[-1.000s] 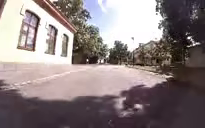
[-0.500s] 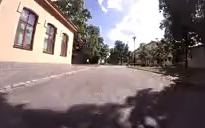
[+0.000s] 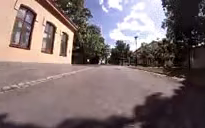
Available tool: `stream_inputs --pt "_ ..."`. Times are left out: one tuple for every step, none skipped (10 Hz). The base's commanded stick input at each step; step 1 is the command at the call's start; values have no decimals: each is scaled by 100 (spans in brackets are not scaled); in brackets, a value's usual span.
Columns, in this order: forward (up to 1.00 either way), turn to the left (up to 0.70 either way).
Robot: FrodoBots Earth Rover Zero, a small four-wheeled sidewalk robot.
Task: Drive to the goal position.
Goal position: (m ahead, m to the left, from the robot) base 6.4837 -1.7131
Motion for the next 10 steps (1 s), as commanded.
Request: stream_inputs --pt "85 0" --pt "85 0" --pt "85 0" --pt "85 0" --pt "85 0" --pt "85 0" --pt "85 0" --pt "85 0" --pt "85 0" --pt "85 0"
